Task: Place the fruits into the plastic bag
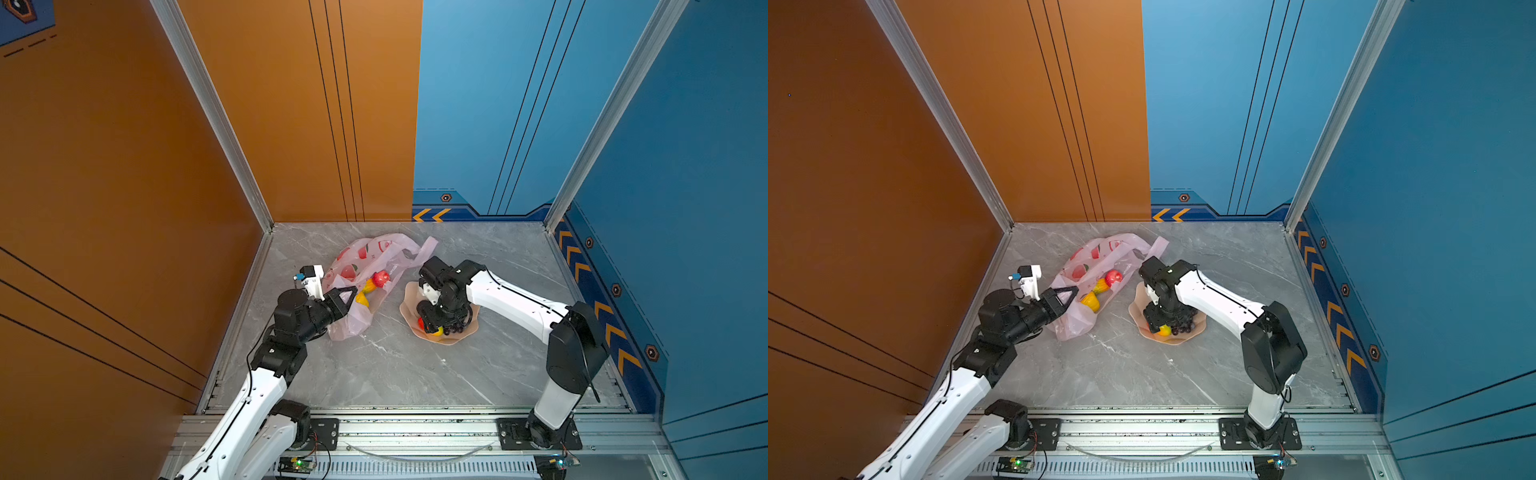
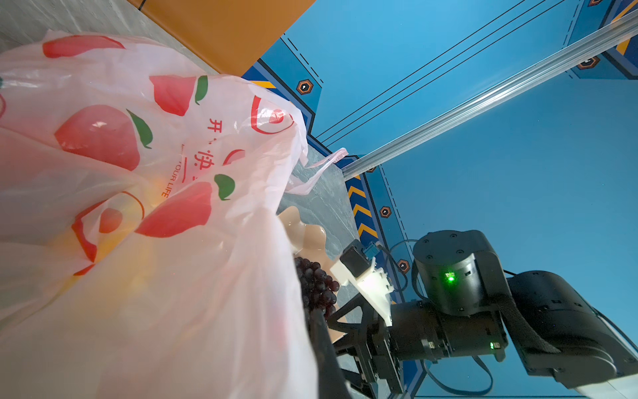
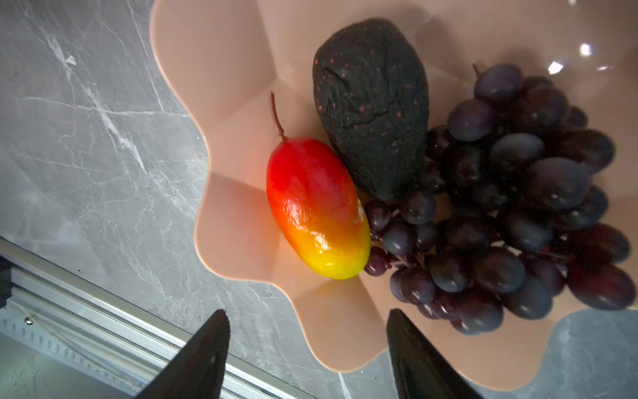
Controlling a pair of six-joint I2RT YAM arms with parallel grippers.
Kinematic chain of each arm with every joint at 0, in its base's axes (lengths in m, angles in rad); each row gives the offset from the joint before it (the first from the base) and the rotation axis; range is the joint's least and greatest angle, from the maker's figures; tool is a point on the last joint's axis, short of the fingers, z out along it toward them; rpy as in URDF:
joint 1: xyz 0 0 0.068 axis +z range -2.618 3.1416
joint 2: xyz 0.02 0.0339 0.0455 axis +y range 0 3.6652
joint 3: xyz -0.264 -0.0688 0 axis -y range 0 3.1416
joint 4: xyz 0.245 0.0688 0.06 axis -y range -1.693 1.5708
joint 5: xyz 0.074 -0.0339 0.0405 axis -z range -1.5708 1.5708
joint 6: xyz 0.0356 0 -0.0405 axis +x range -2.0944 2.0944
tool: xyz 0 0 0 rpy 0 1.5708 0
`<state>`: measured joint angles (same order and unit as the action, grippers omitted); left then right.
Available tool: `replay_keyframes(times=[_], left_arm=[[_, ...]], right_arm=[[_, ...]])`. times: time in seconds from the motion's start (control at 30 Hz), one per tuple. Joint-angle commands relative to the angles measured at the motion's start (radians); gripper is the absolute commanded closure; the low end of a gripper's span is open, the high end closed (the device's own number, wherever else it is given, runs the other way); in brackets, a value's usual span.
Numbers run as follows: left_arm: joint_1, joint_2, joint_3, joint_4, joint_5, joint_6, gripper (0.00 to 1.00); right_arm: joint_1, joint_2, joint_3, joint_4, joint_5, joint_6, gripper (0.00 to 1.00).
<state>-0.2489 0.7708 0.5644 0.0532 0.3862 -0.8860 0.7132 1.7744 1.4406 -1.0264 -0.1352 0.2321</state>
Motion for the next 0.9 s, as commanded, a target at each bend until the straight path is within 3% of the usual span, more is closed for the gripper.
replay_keyframes(times=[0.0,0.87], left_arm=[[0.005,-0.01,0.011,-0.009,0.011,0.009,1.0],[0.016,-0.004,0.022,-0.007,0.012,-0.003,1.0]], right_arm=[[-0.004,0.031,-0.005,0.024,-0.021,-0.01,0.31],[-0.044,0.13,0.009,0.073,-0.002,-0.016,0.34]])
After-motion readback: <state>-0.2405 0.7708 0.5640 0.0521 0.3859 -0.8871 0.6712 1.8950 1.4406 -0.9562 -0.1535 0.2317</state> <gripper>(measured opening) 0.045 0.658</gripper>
